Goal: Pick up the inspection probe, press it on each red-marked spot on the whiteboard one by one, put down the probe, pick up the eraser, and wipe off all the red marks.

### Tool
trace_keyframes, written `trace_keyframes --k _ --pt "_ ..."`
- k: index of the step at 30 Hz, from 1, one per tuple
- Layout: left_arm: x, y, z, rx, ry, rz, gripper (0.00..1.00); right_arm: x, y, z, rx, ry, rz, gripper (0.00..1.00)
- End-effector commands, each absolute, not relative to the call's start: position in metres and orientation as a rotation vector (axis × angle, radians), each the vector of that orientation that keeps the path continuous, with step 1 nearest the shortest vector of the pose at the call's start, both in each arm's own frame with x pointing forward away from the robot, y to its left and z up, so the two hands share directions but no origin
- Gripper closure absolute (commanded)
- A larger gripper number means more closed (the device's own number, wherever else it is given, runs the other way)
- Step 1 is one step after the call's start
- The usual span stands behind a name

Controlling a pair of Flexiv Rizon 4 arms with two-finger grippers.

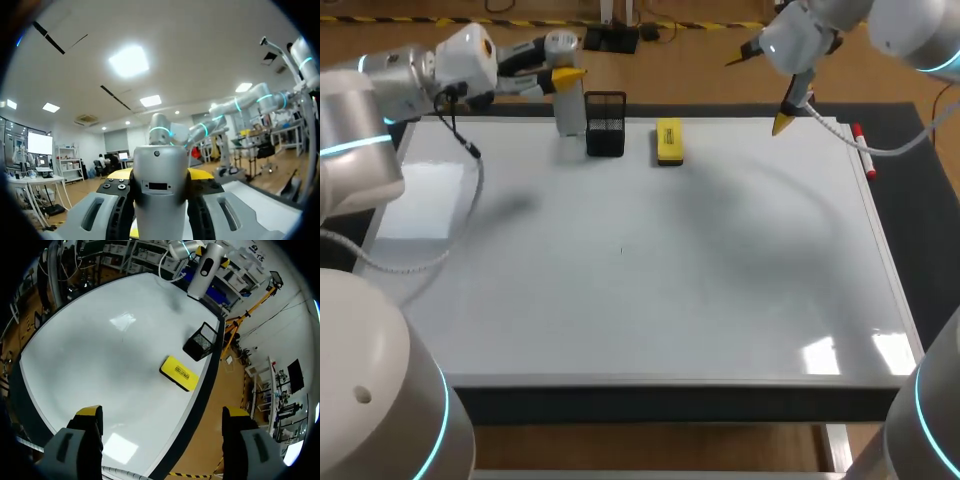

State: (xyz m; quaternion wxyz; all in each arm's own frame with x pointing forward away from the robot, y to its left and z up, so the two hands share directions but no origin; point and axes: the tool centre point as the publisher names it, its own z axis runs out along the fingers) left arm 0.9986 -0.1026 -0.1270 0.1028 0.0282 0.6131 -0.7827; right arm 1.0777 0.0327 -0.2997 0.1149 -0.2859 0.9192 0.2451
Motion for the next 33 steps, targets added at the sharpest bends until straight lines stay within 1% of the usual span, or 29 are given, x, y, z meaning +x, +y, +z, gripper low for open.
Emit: trace_keyframes --k 1,18,33 --pt "1.028 -0.112 -0.122 0.279 1.878 -2.370 1.00 1.078 0.033 -0.299 -0.841 2.697 0.713 0.00" --pt "1.073 -0.136 -0.142 0.298 1.883 -2.426 1.00 1.078 0.033 -0.299 -0.841 2.697 0.713 0.00" --pt "1.100 -0.140 -0.163 0.282 1.855 -2.477 1.00 1.078 0.033 -0.299 -0.841 2.697 0.713 0.00"
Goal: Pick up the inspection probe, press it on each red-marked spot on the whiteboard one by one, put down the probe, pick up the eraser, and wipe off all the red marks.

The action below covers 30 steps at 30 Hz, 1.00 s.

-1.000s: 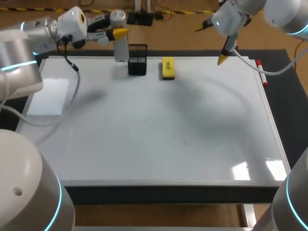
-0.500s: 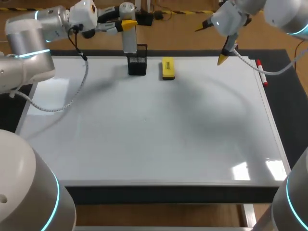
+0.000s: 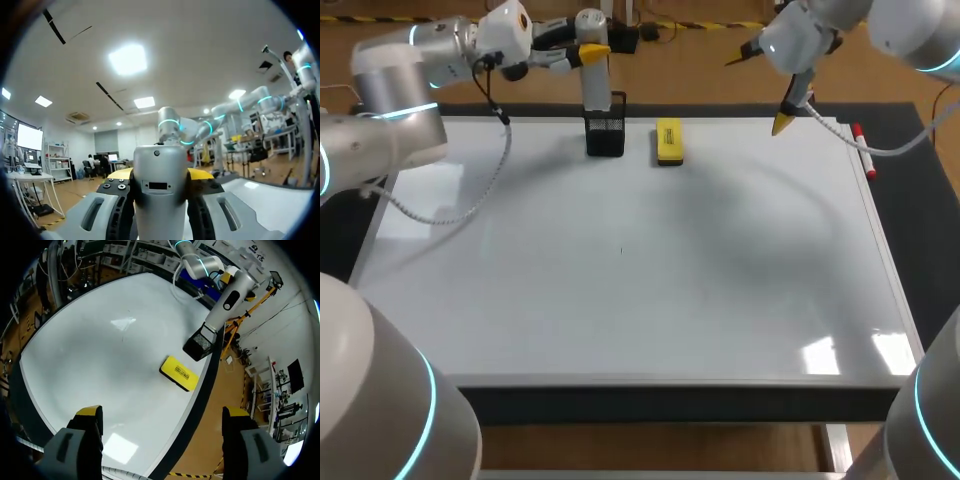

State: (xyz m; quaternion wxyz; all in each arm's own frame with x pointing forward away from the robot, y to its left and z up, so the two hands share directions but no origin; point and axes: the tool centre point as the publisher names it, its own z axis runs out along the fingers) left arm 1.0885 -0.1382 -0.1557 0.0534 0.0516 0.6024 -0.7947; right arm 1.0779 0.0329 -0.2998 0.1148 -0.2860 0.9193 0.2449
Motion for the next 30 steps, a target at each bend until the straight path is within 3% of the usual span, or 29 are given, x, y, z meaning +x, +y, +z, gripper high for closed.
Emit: trace_keyframes --k 1,30 --pt "1.102 -0.140 -0.164 0.282 1.846 -2.488 1.00 1.078 0.033 -0.299 -0.841 2.697 0.713 0.00" --pt "1.124 -0.146 -0.218 0.280 1.873 -2.523 1.00 1.078 0.033 -0.299 -0.841 2.697 0.713 0.00"
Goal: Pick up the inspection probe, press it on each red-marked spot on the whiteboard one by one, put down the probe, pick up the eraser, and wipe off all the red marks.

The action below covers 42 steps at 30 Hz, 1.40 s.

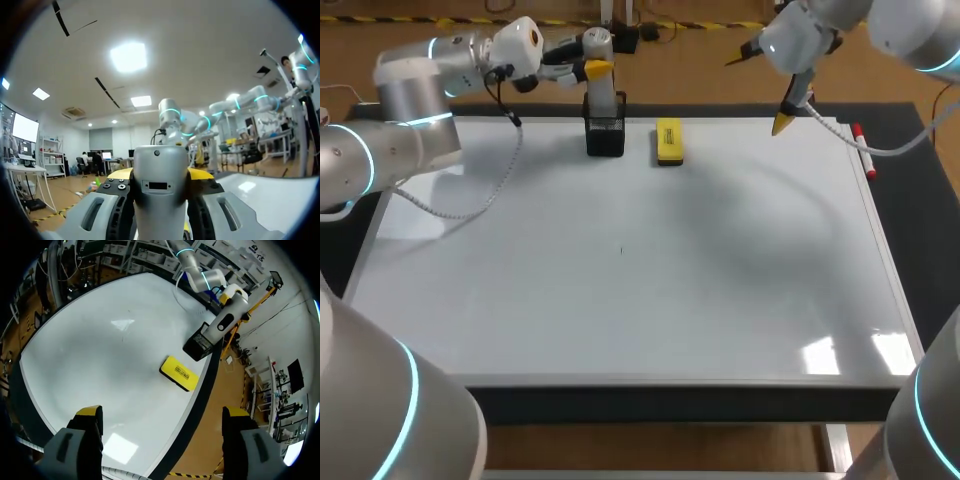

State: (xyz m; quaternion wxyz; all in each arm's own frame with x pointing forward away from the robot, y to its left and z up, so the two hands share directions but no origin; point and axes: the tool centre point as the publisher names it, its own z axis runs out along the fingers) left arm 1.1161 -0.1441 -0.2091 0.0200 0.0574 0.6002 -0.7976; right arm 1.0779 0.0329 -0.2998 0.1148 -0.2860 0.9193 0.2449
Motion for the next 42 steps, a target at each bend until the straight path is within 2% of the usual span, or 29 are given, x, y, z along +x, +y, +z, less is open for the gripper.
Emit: trace_keyframes --k 1,31,33,34,35,38,39,41,42 --pt "1.124 -0.146 -0.220 0.285 1.871 -2.527 1.00 1.078 0.033 -0.299 -0.841 2.697 0.713 0.00" --pt "1.120 -0.153 -0.255 0.234 1.936 -2.515 1.00 1.078 0.033 -0.299 -0.841 2.697 0.713 0.00" --pt "1.118 -0.154 -0.256 0.233 1.945 -2.504 0.74 1.078 0.033 -0.299 -0.841 2.697 0.713 0.00" --pt "1.118 -0.154 -0.256 0.233 1.946 -2.503 0.69 1.078 0.033 -0.299 -0.841 2.697 0.713 0.00" --pt "1.117 -0.155 -0.256 0.232 1.947 -2.502 0.69 1.078 0.033 -0.299 -0.841 2.697 0.713 0.00" --pt "1.115 -0.155 -0.256 0.222 1.944 -2.500 0.51 1.078 0.033 -0.299 -0.841 2.697 0.713 0.00" --pt "1.115 -0.155 -0.256 0.221 1.942 -2.500 0.16 1.078 0.033 -0.299 -0.841 2.697 0.713 0.00" --pt "1.114 -0.154 -0.256 0.215 1.942 -2.494 0.20 1.078 0.033 -0.299 -0.841 2.697 0.713 0.00" --pt "1.114 -0.154 -0.255 0.211 1.941 -2.491 0.18 1.078 0.033 -0.299 -0.841 2.697 0.713 0.00"
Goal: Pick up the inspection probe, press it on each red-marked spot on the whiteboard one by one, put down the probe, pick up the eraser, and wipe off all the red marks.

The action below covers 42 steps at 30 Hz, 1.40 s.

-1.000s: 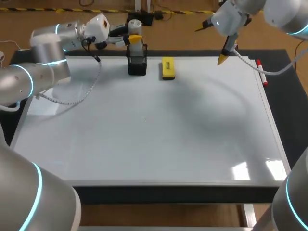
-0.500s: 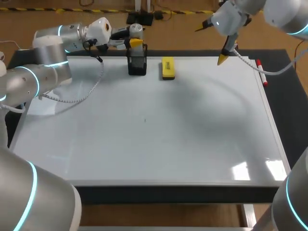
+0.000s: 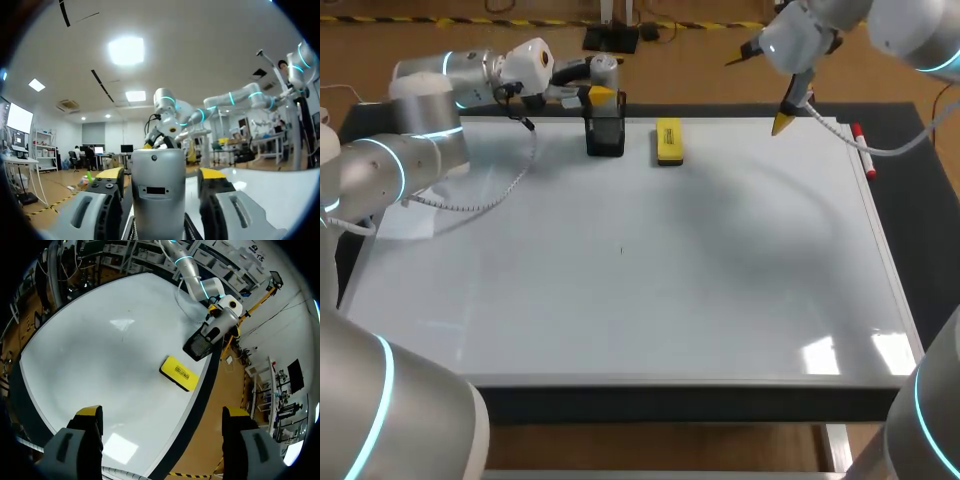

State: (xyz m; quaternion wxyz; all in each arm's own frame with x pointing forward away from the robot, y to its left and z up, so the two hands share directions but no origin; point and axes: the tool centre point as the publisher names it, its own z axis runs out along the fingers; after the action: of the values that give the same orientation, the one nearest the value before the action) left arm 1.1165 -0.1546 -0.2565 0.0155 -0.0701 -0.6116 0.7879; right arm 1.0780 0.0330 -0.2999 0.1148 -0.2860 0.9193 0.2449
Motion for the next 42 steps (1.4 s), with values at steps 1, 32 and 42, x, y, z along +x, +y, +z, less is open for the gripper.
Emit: trace_keyframes --k 1,32,42 --pt "1.114 -0.153 -0.255 -0.203 -1.917 2.457 0.17 1.078 0.033 -0.299 -0.841 2.697 0.713 0.00" --pt "1.066 -0.099 -0.222 0.227 -2.751 2.236 0.00 1.078 0.033 -0.299 -0.841 2.697 0.713 0.00" --pt "1.044 -0.085 -0.207 0.312 -2.938 2.163 0.00 1.078 0.033 -0.299 -0.841 2.697 0.713 0.00"
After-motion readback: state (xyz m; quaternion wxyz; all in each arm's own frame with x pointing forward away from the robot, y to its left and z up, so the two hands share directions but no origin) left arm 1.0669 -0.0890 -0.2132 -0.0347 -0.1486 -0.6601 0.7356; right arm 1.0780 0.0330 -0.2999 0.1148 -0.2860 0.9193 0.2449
